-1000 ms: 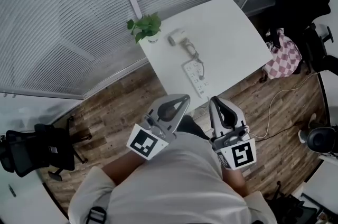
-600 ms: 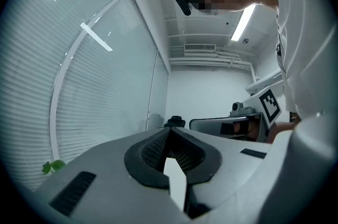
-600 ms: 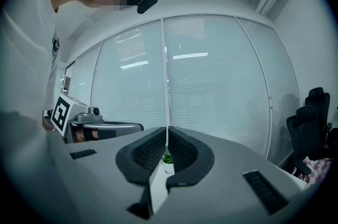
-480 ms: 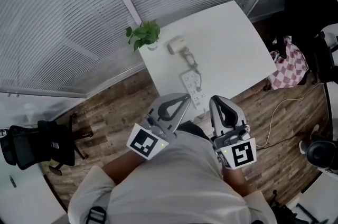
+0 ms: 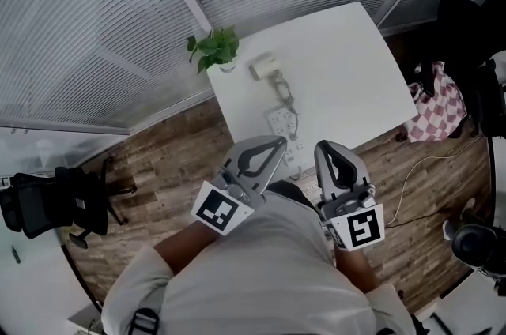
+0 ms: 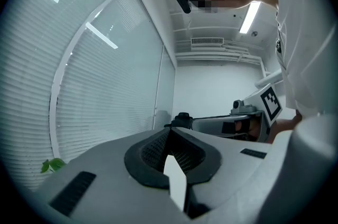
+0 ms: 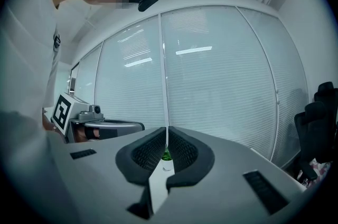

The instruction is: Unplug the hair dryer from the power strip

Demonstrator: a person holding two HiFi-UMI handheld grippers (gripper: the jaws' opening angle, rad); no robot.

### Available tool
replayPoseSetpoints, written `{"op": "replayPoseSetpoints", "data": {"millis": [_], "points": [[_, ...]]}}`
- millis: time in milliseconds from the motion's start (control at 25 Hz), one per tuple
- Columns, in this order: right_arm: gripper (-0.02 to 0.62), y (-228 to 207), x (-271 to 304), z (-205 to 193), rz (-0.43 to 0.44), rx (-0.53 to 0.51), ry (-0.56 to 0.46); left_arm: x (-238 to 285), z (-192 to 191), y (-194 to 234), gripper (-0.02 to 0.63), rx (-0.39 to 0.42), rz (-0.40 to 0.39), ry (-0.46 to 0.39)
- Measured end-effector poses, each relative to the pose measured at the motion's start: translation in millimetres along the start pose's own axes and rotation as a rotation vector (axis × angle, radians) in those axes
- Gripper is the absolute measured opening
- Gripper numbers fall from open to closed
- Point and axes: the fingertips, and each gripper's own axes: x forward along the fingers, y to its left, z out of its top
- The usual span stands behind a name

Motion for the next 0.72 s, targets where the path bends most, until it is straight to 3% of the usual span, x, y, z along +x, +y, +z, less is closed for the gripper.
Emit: {"op": "replayPoseSetpoints", "data": {"millis": [360, 640, 720], "points": [[0.035, -8, 16, -17, -0.022, 0.022, 0.024, 9, -17, 18, 0.029, 0.019, -0.012, 0.051], [0.035, -7, 33, -45, -0.08, 0.032, 0.073, 11, -50, 32, 0.029, 0.11, -0.098, 0.145], [0.035, -8, 33, -62, -0.086, 0.026, 0.103, 13, -63, 36, 0.029, 0.103, -0.115, 0.168]]}}
